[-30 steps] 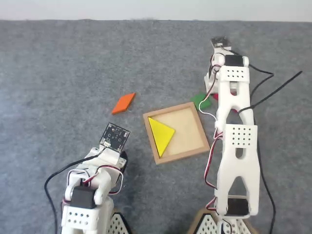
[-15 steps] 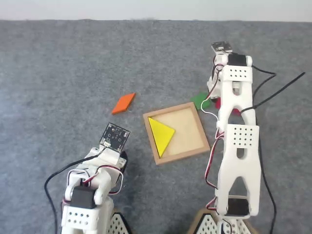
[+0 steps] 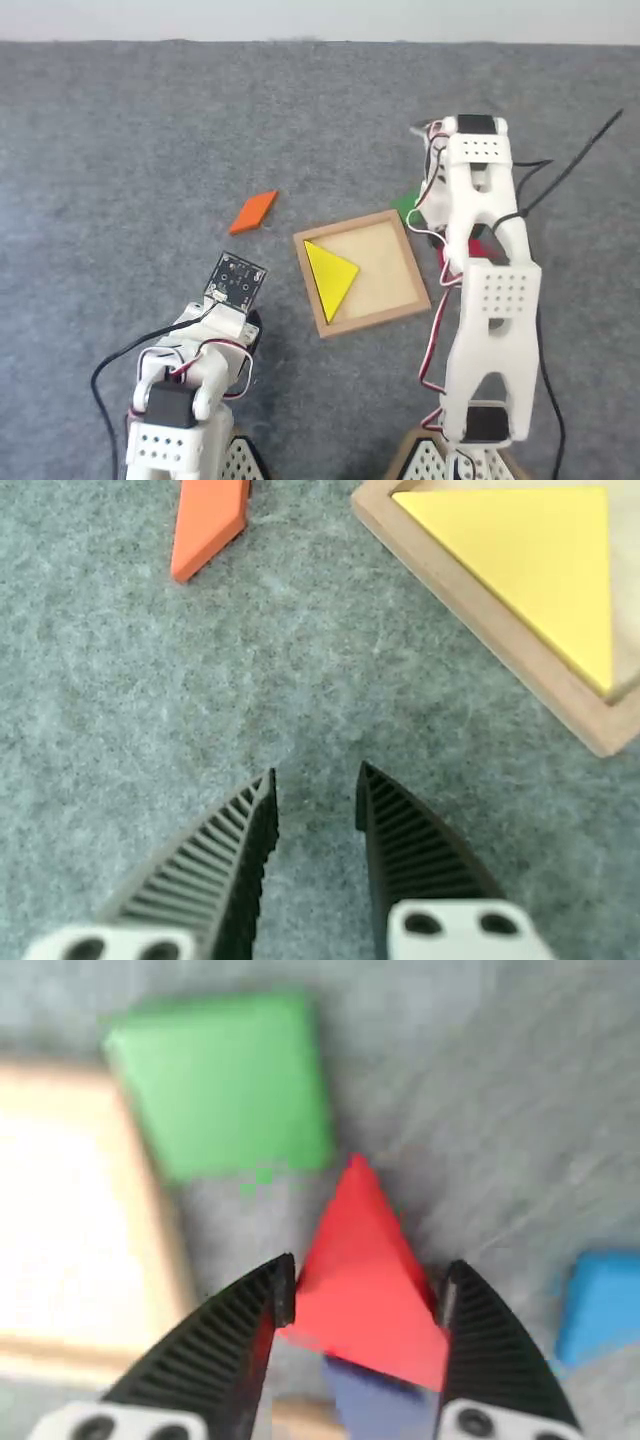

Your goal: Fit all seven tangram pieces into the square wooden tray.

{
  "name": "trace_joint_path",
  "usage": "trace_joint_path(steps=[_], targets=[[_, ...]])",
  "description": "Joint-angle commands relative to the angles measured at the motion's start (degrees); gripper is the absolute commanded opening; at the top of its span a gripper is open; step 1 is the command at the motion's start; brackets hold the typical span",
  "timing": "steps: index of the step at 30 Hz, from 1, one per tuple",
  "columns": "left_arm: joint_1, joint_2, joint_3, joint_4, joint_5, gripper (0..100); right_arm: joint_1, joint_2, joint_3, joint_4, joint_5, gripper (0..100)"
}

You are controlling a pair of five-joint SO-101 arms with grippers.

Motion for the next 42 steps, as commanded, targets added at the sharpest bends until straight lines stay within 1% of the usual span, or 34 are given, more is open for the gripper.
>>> trace_joint_path(steps=[1,4,9,14,18,20,24,26,30,35,42], targets=[[-0.09,-1.23,-0.66,0.18,0.44,12,-2.24,-14.99,10.81,1.71,0.7,21.8],[-0.09,-1.23,-0.66,0.18,0.44,12,-2.77,-20.62,17.32,0.48,0.97,21.9],[-0.09,-1.23,-0.66,0.18,0.44,12,-2.77,-32.04,30.51,-3.65,3.69,21.9],[-0.09,-1.23,-0.66,0.18,0.44,12,-3.65,-44.79,48.7,-13.41,6.33,21.9],[-0.09,-1.23,-0.66,0.18,0.44,12,-4.35,-49.45,57.32,-23.52,12.66,22.1],[-0.09,-1.23,-0.66,0.18,0.44,12,-4.53,-48.66,57.58,-25.45,16.0,25.2],[-0.09,-1.23,-0.66,0.18,0.44,12,-4.26,-43.82,55.12,-26.42,20.75,39.5],[-0.09,-1.23,-0.66,0.18,0.44,12,-3.91,-40.66,52.92,-25.8,22.68,43.8],[-0.09,-1.23,-0.66,0.18,0.44,12,-2.51,-35.56,50.37,-25.8,24.35,44.1],[-0.09,-1.23,-0.66,0.18,0.44,12,0.4,-32.66,50.37,-29.85,25.49,44.1],[-0.09,-1.23,-0.66,0.18,0.44,12,0.48,-30.37,50.37,-35.03,25.23,44.1]])
